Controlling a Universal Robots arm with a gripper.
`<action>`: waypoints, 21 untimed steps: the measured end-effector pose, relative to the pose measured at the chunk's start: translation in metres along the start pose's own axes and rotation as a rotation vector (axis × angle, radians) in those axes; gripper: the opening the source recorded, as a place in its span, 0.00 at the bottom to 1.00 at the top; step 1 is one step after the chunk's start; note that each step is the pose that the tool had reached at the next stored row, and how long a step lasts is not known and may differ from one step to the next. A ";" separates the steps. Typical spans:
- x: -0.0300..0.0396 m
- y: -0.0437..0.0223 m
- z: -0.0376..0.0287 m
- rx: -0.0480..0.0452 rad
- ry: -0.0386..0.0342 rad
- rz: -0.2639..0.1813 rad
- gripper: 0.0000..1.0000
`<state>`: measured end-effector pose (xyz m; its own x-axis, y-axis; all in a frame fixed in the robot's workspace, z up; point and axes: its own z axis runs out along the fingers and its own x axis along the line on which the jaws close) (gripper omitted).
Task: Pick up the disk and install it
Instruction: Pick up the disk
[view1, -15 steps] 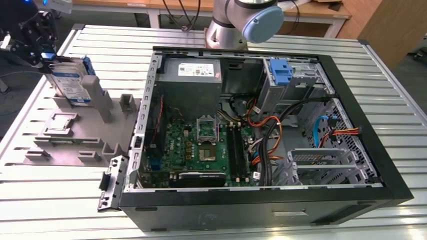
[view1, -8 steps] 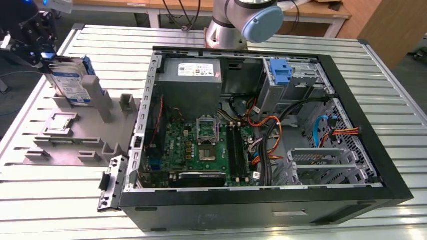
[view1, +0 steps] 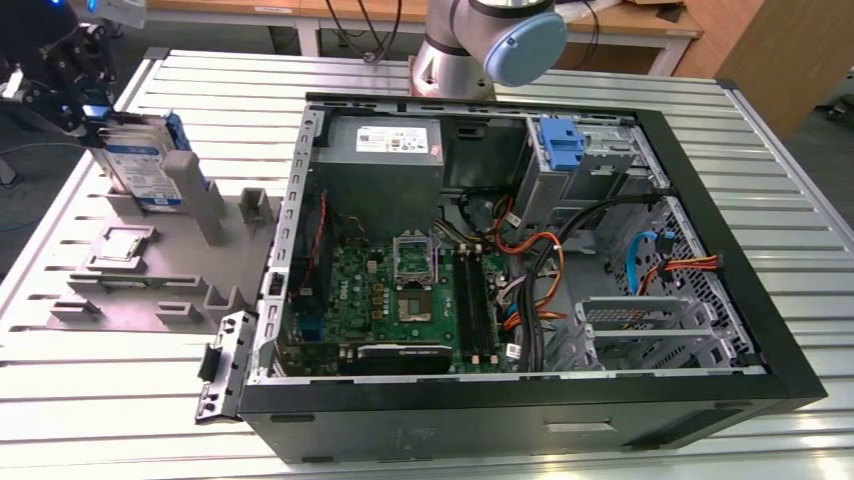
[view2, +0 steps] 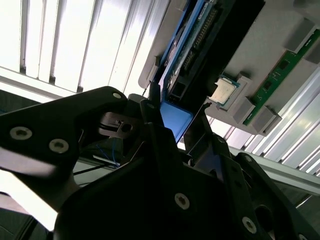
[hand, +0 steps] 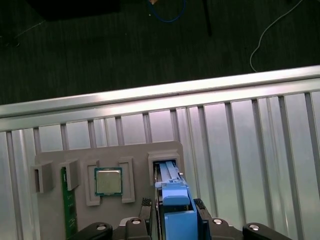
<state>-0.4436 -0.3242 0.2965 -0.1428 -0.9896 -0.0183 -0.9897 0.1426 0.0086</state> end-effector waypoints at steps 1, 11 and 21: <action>0.0000 0.0000 0.0005 -0.0002 0.0001 0.000 0.45; 0.0000 0.0000 0.0056 -0.0009 -0.0014 0.000 0.45; 0.0000 0.0000 0.0071 -0.0009 -0.0015 0.000 0.38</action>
<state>-0.4436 -0.3241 0.2895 -0.1428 -0.9896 -0.0198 -0.9897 0.1426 0.0095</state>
